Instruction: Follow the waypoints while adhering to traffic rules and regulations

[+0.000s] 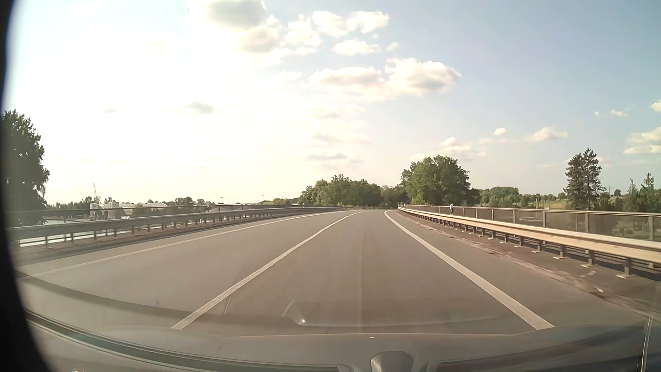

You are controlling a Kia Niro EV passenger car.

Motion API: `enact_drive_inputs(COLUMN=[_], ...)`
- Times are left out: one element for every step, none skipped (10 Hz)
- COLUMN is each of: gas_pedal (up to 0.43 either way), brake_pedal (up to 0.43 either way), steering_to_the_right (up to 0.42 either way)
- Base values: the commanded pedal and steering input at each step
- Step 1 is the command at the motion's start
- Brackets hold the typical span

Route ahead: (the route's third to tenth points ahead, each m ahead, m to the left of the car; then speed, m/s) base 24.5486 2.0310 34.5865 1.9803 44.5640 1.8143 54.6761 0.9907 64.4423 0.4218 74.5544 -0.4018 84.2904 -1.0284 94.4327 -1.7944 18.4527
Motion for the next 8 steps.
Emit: enact_drive_inputs(gas_pedal=[0.209,0.209,0.209,0.209,0.209,0.209,0.209,0.209], brake_pedal=[0.006,0.006,0.006,0.006,0.006,0.006,0.006,0.006], steering_to_the_right=[0.009,0.009,0.008,0.007,0.007,0.007,0.007,0.007])
